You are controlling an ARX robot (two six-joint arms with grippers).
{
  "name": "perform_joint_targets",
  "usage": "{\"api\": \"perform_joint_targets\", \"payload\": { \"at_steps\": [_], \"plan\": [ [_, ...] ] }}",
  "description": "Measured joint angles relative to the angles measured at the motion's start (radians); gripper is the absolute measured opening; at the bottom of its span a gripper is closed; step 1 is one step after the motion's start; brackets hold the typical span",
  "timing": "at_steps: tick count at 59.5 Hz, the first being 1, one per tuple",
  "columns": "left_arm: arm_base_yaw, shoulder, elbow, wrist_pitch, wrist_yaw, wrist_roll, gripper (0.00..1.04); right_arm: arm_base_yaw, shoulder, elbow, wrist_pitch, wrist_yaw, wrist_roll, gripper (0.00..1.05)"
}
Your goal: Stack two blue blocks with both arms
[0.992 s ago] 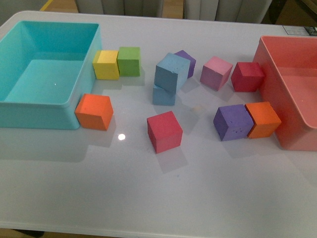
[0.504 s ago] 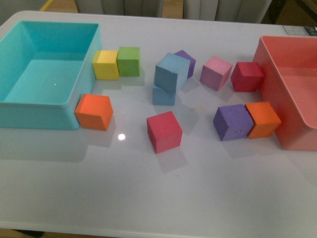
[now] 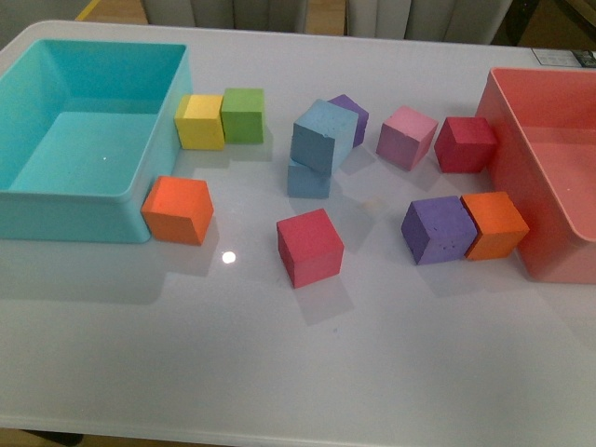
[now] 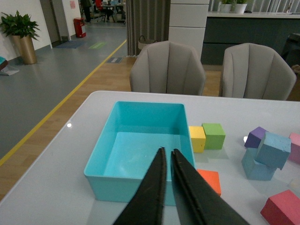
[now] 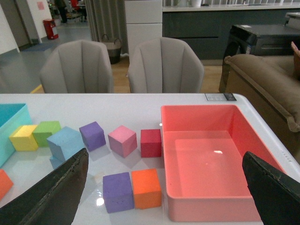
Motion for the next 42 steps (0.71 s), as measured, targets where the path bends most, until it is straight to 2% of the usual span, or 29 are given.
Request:
{"api": "perform_joint_targets", "payload": {
  "at_steps": [13, 25, 27, 42],
  "plan": [
    [0.0, 0.0, 0.0, 0.0, 0.0, 0.0, 0.58, 0.0, 0.0, 0.0, 0.0, 0.0, 0.0, 0.96],
    [0.0, 0.0, 0.0, 0.0, 0.0, 0.0, 0.95, 0.0, 0.0, 0.0, 0.0, 0.0, 0.0, 0.96],
    [0.0, 0.0, 0.0, 0.0, 0.0, 0.002, 0.98, 0.0, 0.0, 0.0, 0.0, 0.0, 0.0, 0.96],
    [0.0, 0.0, 0.0, 0.0, 0.0, 0.001, 0.96, 0.0, 0.0, 0.0, 0.0, 0.0, 0.0, 0.96]
  ]
}}
